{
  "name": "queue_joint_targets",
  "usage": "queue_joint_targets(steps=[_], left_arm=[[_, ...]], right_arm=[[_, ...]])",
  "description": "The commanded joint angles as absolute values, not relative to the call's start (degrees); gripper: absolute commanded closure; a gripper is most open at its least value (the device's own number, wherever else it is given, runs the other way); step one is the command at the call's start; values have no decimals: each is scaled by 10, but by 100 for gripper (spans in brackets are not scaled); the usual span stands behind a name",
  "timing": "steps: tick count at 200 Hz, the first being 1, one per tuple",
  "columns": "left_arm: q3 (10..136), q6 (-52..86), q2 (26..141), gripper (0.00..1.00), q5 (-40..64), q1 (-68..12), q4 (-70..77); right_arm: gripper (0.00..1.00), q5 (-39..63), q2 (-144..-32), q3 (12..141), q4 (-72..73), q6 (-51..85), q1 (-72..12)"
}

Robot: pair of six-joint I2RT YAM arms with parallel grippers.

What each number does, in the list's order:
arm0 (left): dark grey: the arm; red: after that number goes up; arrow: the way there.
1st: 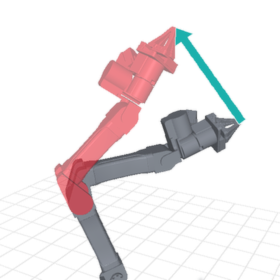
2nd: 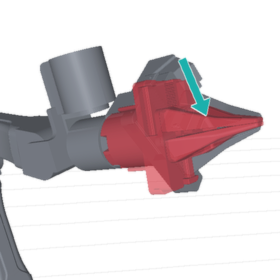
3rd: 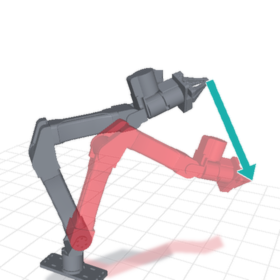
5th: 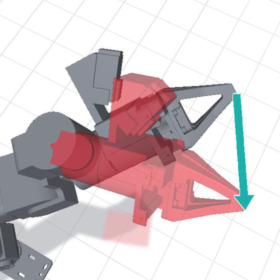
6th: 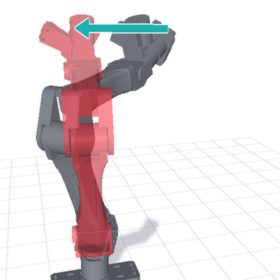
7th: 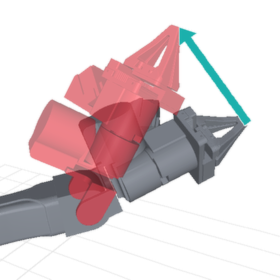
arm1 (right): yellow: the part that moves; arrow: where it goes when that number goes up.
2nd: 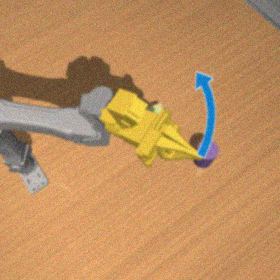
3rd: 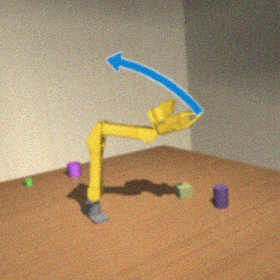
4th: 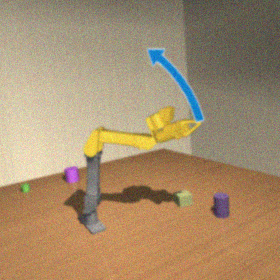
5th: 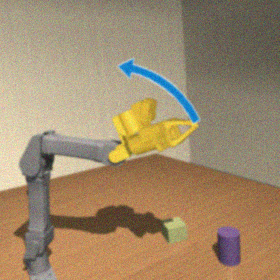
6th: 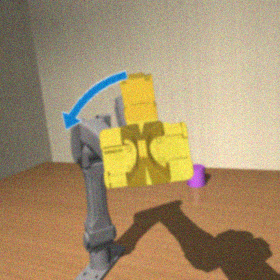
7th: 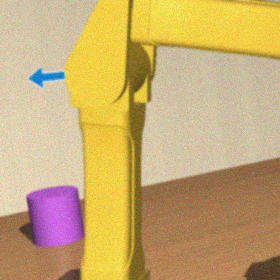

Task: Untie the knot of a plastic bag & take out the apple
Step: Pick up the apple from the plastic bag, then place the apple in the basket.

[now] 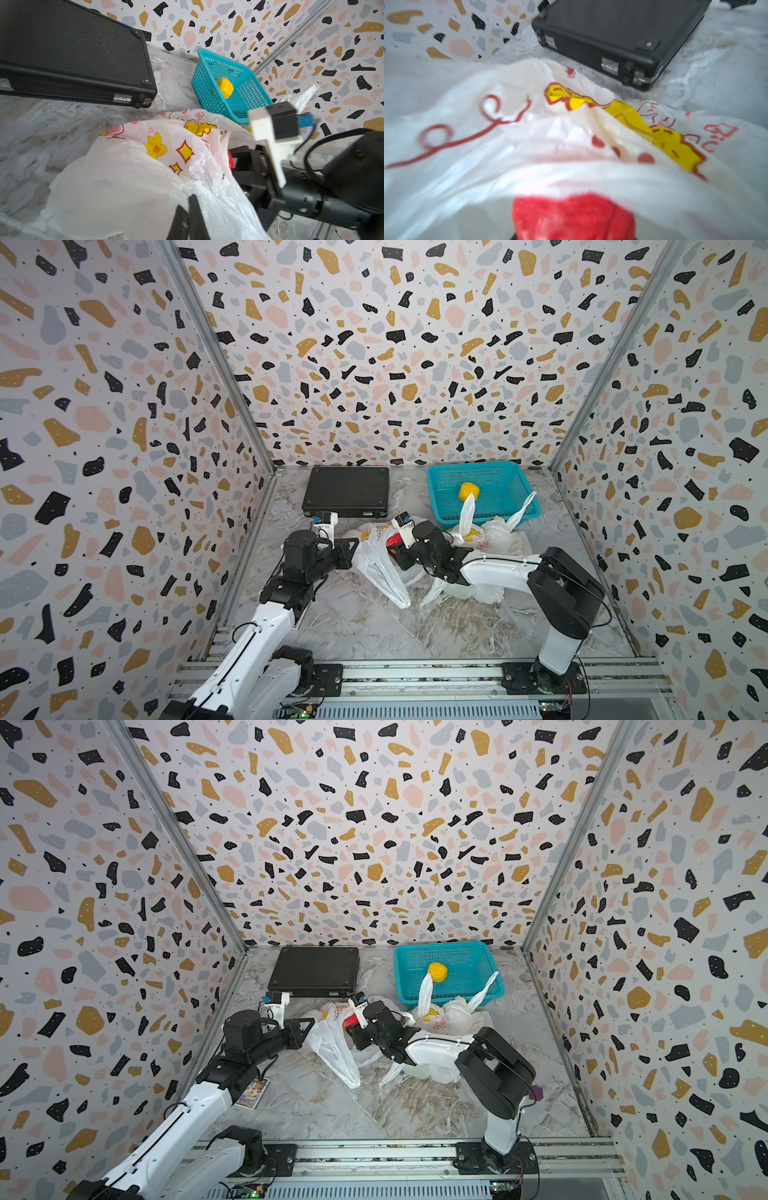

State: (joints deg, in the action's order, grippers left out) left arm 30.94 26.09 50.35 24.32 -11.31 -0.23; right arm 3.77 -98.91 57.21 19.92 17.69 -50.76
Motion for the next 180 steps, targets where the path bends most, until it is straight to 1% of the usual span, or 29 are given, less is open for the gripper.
queue_joint_targets(steps=[1,47,64,84,99,110,121,146,161,166,172,180], left_arm=[[305,238,495,100,237,-111,-1],[311,242,487,100,227,-111,-7],[317,245,490,100,221,-111,-13],[317,245,494,100,223,-111,-12],[316,246,496,100,226,-111,-10],[316,245,496,100,227,-110,-11],[316,245,493,100,228,-110,-11],[316,245,492,100,228,-111,-10],[316,244,493,100,232,-111,-11],[316,244,493,100,234,-111,-9],[315,244,493,100,233,-111,-8],[316,244,492,100,235,-111,-9]], right_arm=[[92,40,-935,549,210,155,-510],[94,86,-805,494,150,119,-509],[96,81,-738,472,116,113,-509],[96,15,-654,477,71,104,-508],[100,-91,-617,506,31,92,-496],[100,-144,-618,540,-2,90,-465],[100,-166,-633,579,-46,105,-416],[100,-113,-682,632,-64,167,-281],[100,-125,-716,662,-62,171,-241],[98,-125,-734,672,-62,174,-226],[97,-103,-762,693,-73,181,-204],[98,-68,-802,722,-92,192,-178]])
